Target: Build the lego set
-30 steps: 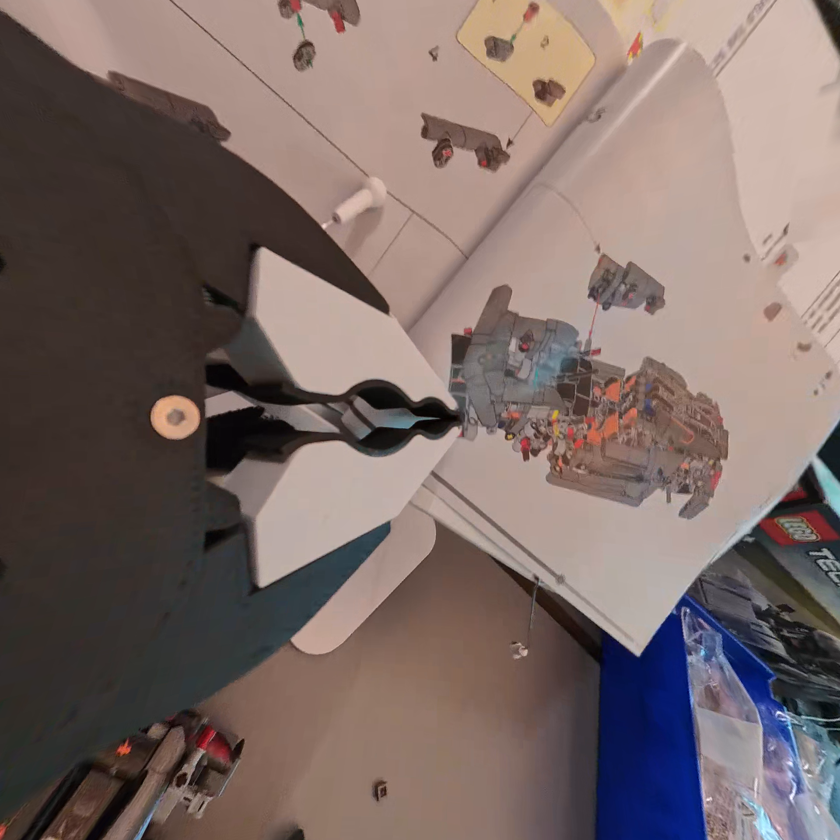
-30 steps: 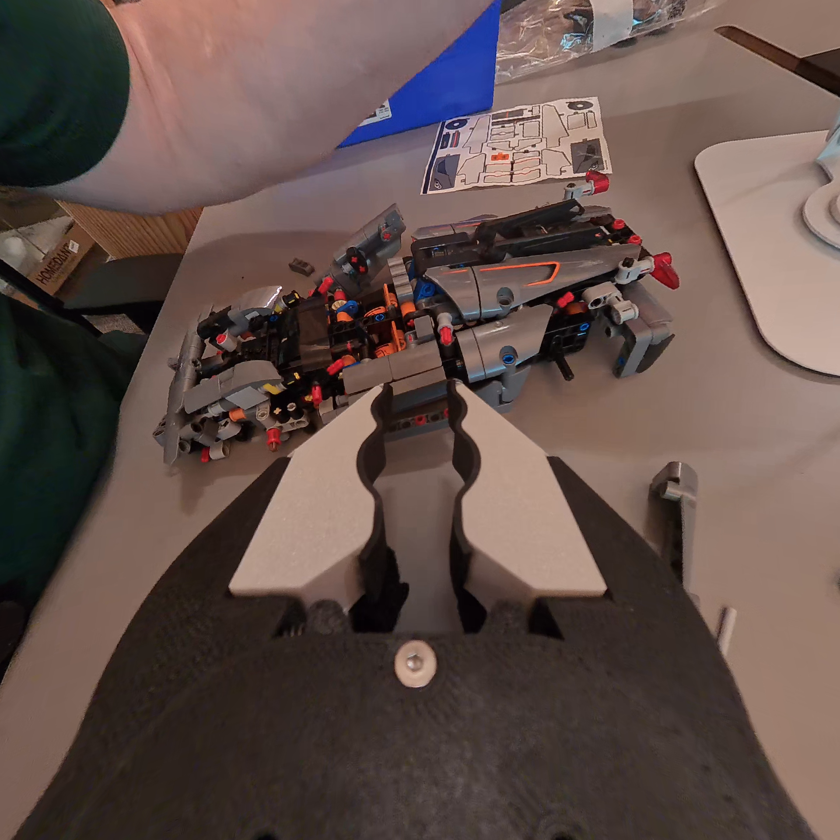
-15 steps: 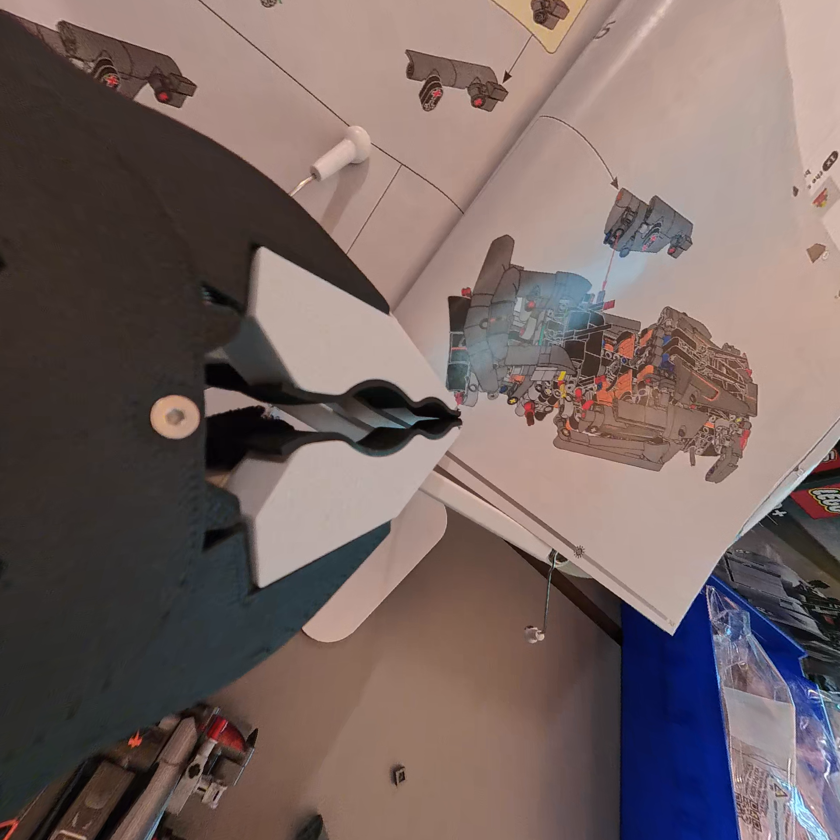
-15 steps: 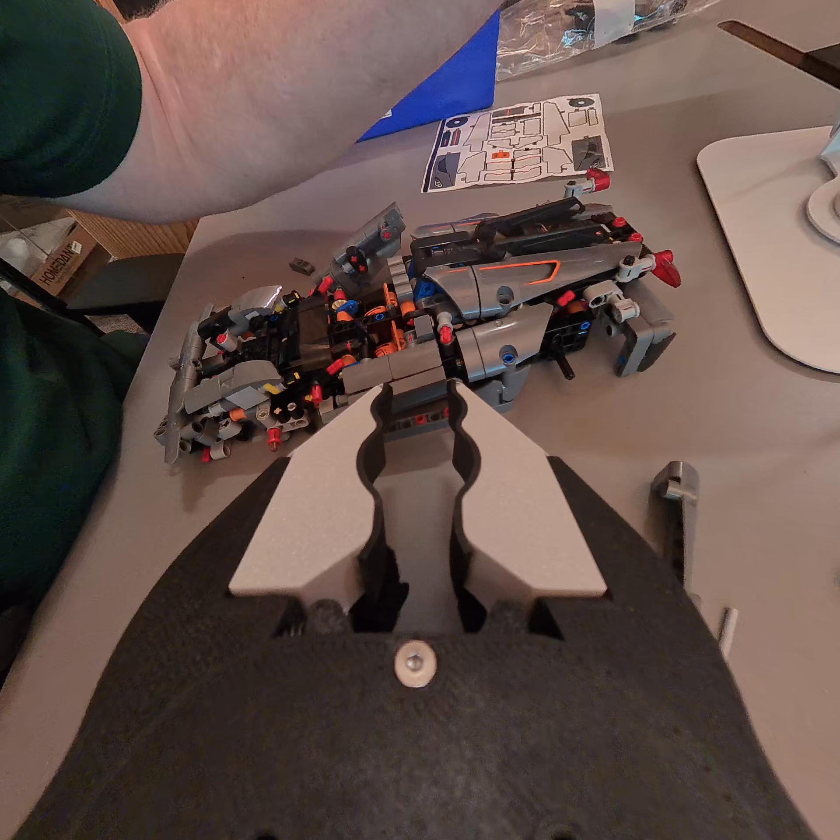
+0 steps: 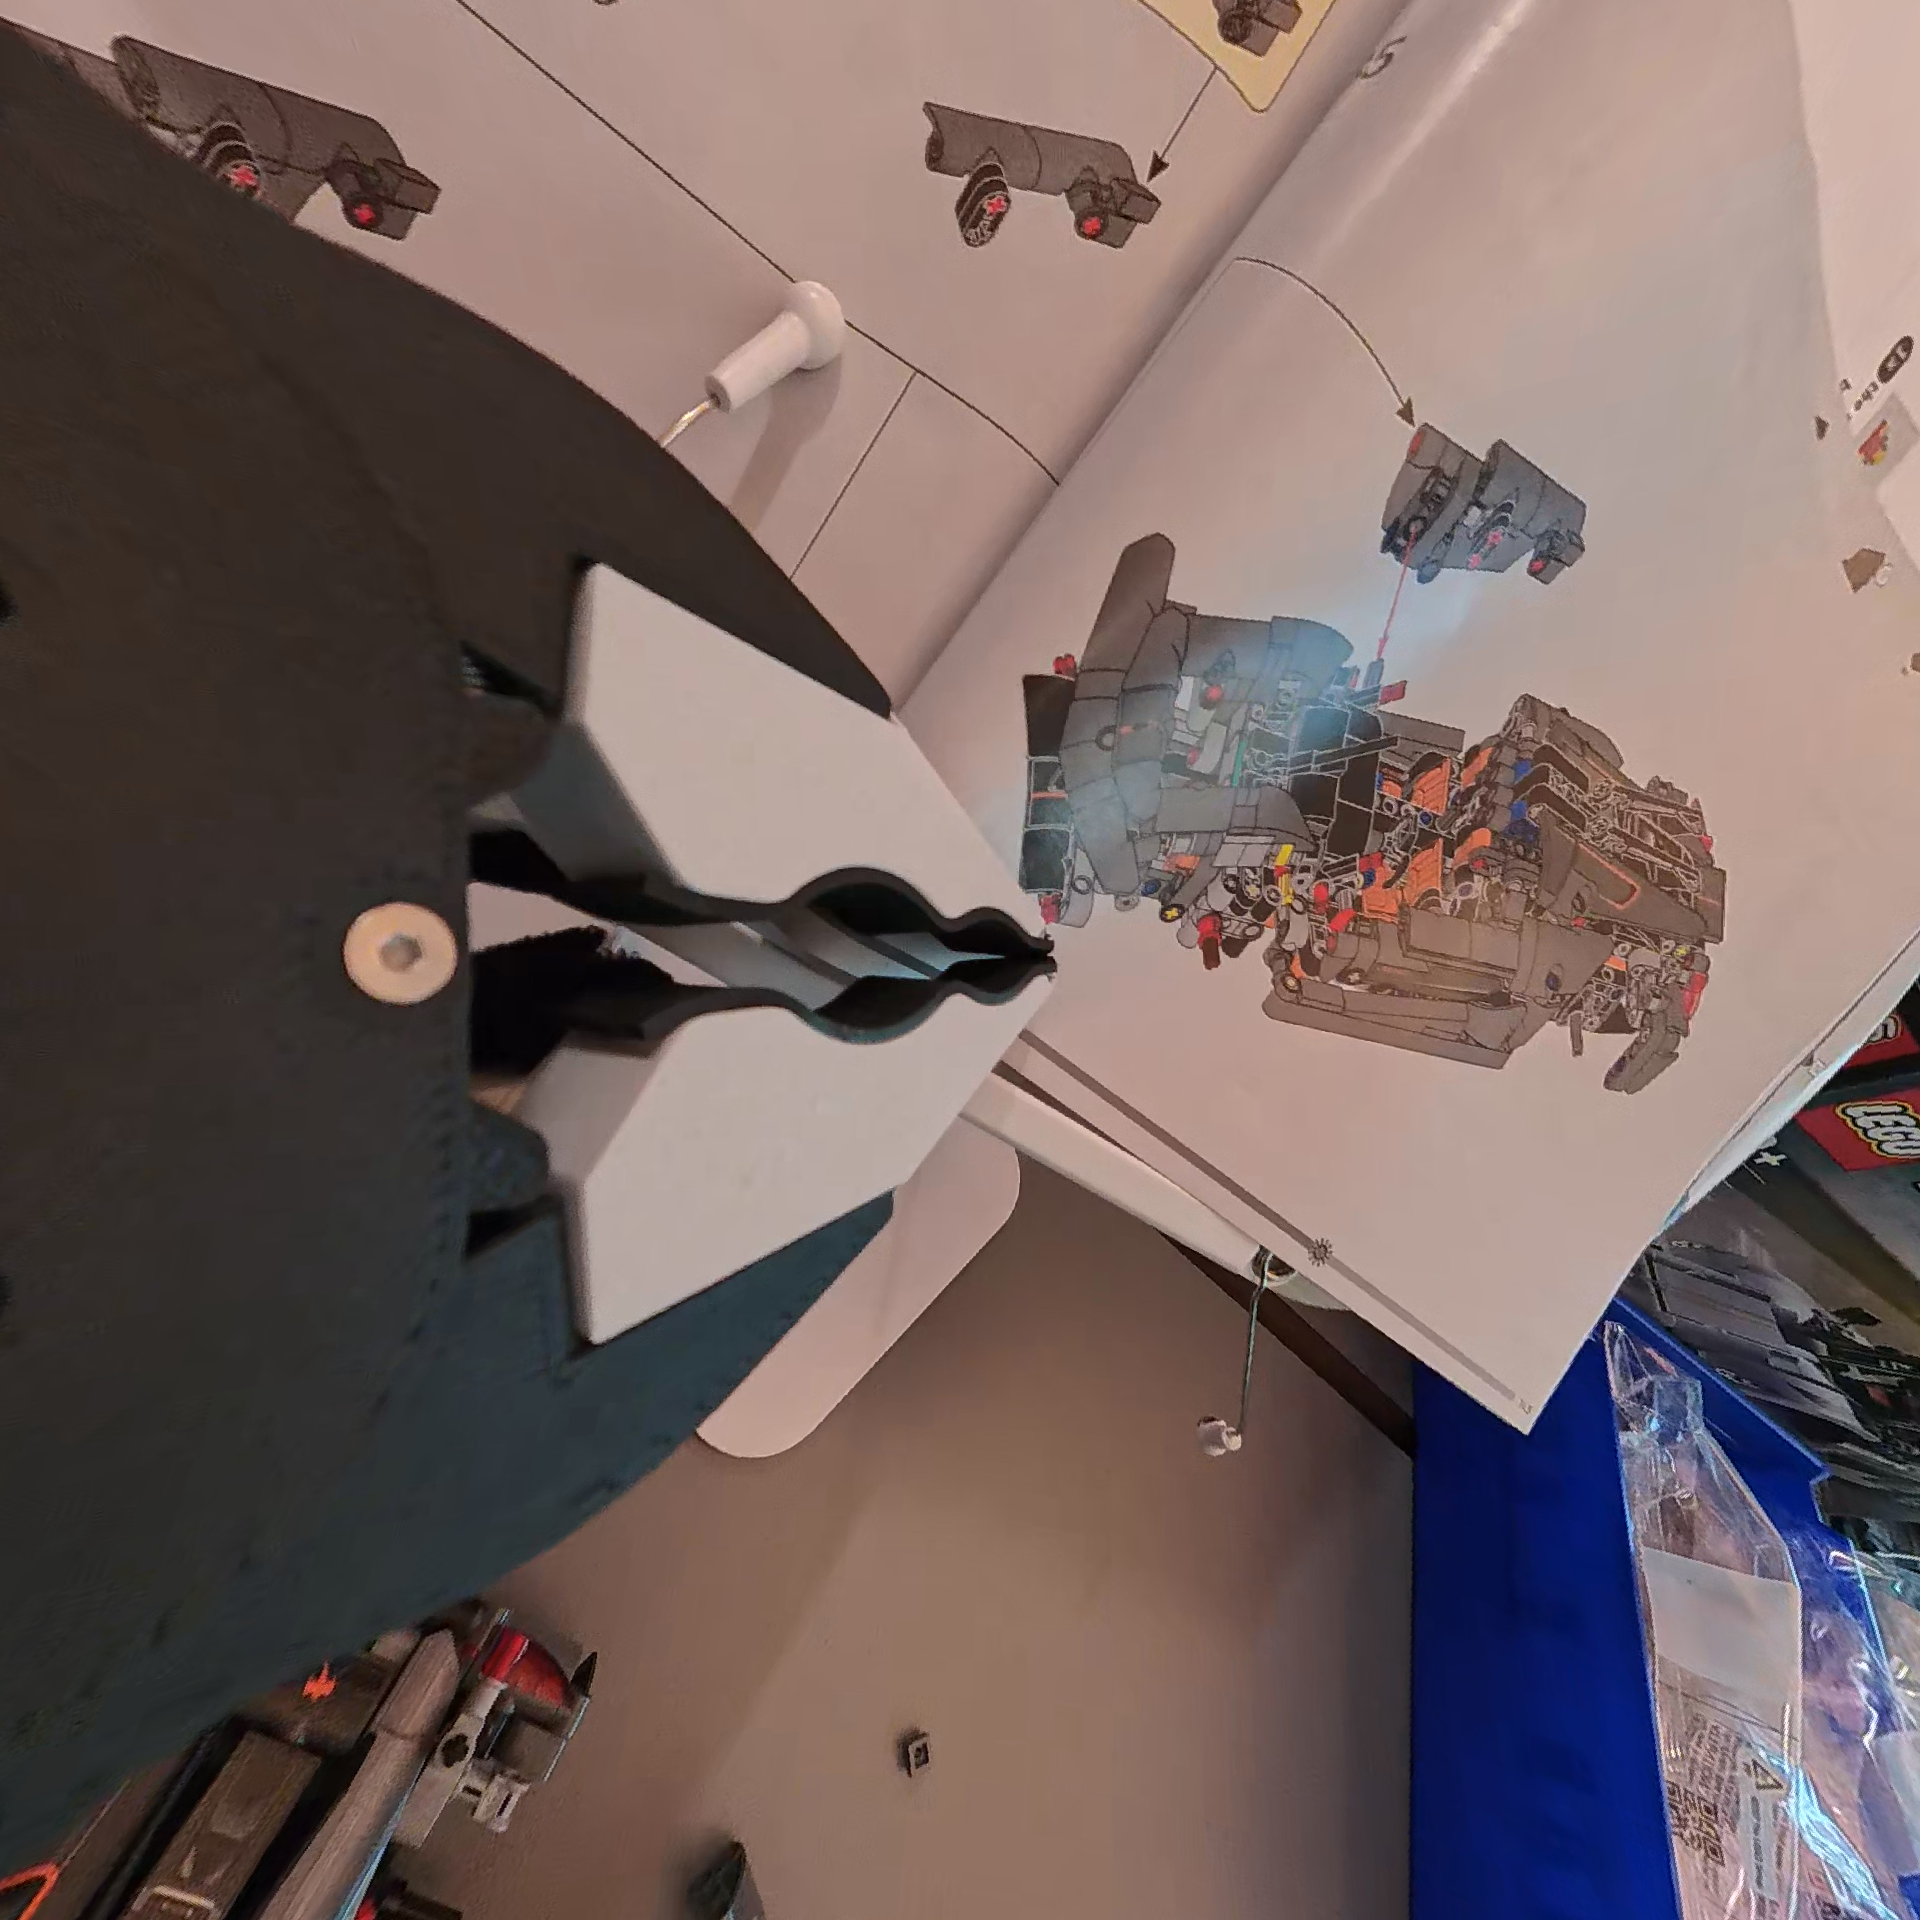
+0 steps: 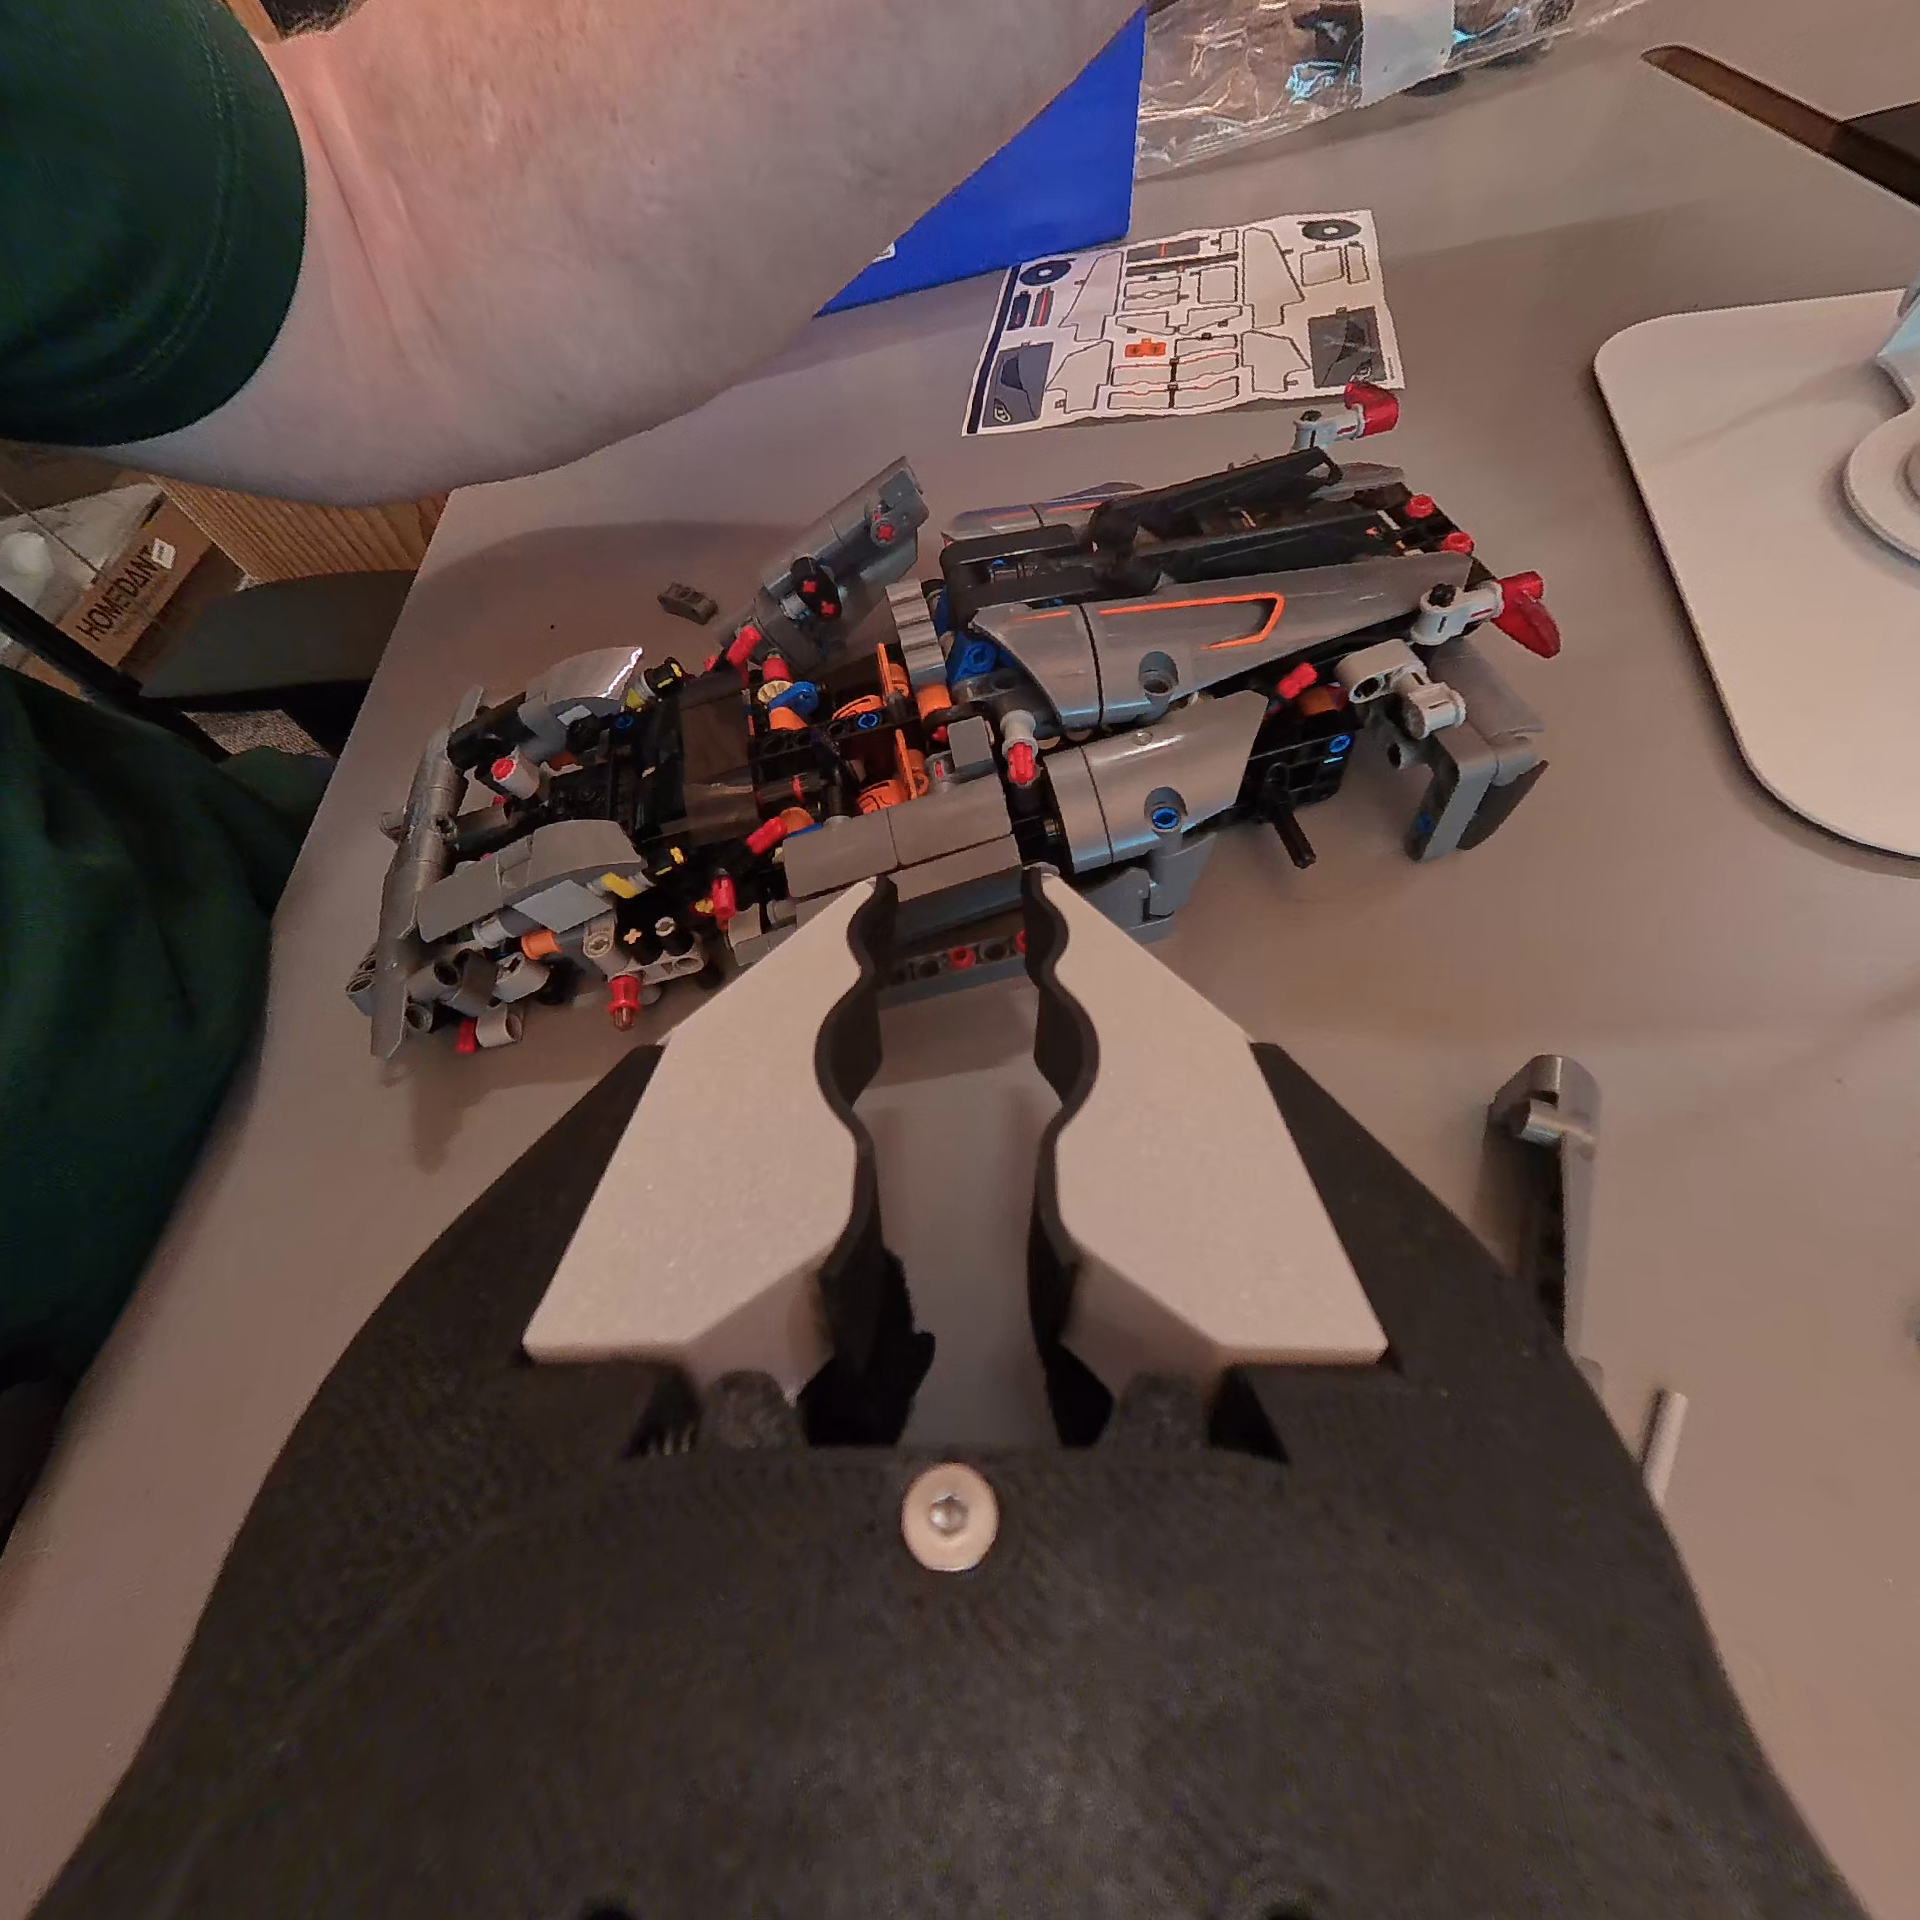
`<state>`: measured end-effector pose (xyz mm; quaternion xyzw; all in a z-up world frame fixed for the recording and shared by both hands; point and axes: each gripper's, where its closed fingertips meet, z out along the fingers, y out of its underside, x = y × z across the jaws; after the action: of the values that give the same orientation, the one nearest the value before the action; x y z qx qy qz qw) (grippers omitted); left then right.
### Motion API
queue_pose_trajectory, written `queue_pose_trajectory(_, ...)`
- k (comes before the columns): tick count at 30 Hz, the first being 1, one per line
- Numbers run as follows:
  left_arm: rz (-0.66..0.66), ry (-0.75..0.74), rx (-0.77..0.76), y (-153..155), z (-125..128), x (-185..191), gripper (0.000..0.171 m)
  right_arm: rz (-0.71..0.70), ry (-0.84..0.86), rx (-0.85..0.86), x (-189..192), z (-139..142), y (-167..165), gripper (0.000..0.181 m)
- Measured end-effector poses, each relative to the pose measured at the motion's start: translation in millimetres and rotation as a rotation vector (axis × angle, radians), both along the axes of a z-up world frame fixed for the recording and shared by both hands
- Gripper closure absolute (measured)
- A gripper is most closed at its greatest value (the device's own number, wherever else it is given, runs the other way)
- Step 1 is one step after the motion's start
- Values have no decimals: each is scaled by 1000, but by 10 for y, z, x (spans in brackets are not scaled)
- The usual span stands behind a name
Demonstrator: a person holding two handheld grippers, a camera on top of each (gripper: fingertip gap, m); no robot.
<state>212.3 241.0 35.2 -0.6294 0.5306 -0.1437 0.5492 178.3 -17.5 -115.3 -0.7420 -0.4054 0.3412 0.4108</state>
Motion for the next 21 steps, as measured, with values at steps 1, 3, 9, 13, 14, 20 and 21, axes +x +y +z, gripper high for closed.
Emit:
queue_pose_trajectory(1,-1,-1,-3,1,0,-1,171,0,0,1,-1,0,1,159)
queue_pose_trajectory(3,-5,-3,-7,-1,1,0,171,0,-1,1,0,-1,0,159)
queue_pose_trajectory(9,-5,-2,-11,-1,-2,-1,171,-1,0,2,1,0,0,159)
queue_pose_trajectory(13,-6,-3,-15,0,-2,-1,171,0,-2,4,1,-1,-1,159)
queue_pose_trajectory(14,-6,-3,-15,-1,-2,-1,171,0,-2,4,1,-1,-1,159)
queue_pose_trajectory(20,-8,-2,-21,0,-3,-1,171,1,-5,4,-1,-6,-2,159)
queue_pose_trajectory(21,-8,-1,-21,0,-5,-2,171,1,-5,5,0,-5,-2,159)
